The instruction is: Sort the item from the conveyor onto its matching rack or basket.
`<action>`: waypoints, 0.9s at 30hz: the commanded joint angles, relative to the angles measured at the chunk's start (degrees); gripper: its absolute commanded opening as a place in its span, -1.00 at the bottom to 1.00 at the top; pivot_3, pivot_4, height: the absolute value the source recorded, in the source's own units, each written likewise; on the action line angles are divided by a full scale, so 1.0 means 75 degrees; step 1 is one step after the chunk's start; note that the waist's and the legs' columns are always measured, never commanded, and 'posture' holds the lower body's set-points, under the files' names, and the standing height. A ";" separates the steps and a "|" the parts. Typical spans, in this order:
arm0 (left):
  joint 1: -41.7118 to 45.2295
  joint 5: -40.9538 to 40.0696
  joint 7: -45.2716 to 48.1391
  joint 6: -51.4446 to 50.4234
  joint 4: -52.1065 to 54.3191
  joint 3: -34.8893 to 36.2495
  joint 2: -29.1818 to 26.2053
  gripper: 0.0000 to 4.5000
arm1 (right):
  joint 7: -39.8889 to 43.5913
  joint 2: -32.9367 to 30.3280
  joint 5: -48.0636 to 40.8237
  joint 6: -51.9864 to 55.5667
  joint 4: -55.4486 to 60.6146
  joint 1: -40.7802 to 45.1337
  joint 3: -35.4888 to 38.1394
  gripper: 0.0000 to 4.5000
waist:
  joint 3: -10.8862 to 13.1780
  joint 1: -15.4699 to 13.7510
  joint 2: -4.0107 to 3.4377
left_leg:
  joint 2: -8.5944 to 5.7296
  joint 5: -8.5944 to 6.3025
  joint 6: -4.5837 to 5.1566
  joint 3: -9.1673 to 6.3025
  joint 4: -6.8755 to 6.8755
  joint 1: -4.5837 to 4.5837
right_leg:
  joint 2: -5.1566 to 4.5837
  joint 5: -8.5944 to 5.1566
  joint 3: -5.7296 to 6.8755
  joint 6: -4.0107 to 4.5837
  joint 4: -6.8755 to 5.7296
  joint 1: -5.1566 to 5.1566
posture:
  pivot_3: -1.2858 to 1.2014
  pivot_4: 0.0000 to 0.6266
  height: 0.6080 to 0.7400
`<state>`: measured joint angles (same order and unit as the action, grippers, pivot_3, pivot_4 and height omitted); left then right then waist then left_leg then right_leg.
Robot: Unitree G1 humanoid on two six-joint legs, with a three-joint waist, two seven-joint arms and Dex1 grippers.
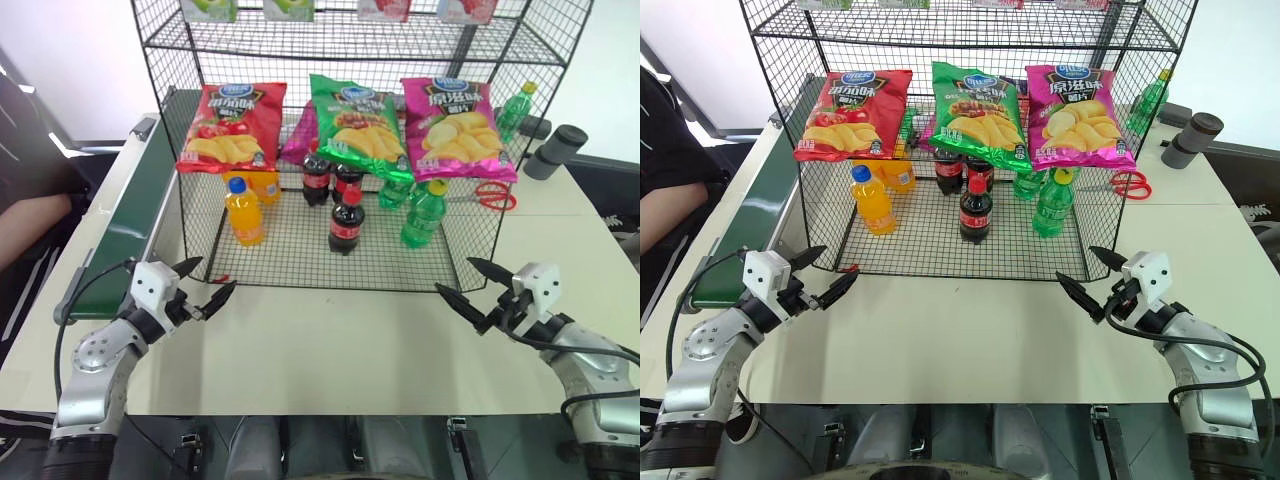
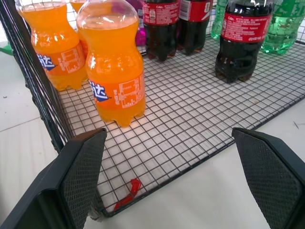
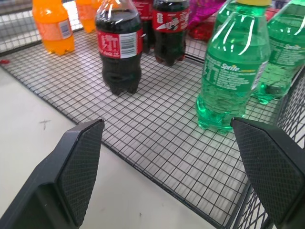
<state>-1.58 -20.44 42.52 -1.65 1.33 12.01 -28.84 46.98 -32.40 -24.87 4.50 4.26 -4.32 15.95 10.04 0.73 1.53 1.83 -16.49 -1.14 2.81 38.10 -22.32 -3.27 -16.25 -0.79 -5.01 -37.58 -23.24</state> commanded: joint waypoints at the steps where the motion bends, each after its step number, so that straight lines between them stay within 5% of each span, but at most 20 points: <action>1: 0.0060 0.0003 -0.0033 0.0154 0.0030 0.0057 0.0024 1.00 | 0.0028 0.0049 -0.0086 -0.0167 0.0128 0.0046 0.0079 0.96 | 0.0000 -0.0002 0.0000 | 0.0000 0.0000 0.0000 0.0000 0.0000 0.0000 | 0.0000 0.0000 0.0000 0.0000 0.0000 0.0000 | 0.03 -0.52 1.00; 27: -0.0189 -0.0081 -0.0434 -0.0304 0.0627 0.0180 0.0040 1.00 | 0.0048 0.0147 0.0129 -0.0411 -0.0343 0.0396 -0.0152 0.96 | -0.0002 0.0003 -0.0001 | 0.0000 0.0000 0.0000 -0.0001 0.0001 0.0003 | 0.0000 0.0000 0.0000 0.0000 -0.0004 0.0002 | 0.03 -0.52 1.00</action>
<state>-3.59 -20.66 39.52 -4.36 4.55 12.21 -28.19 47.42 -31.42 -23.73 2.69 1.31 -1.81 14.13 10.03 0.75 1.52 1.83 -16.49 -1.14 2.81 38.11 -22.30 -3.26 -16.25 -0.79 -5.01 -37.61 -23.22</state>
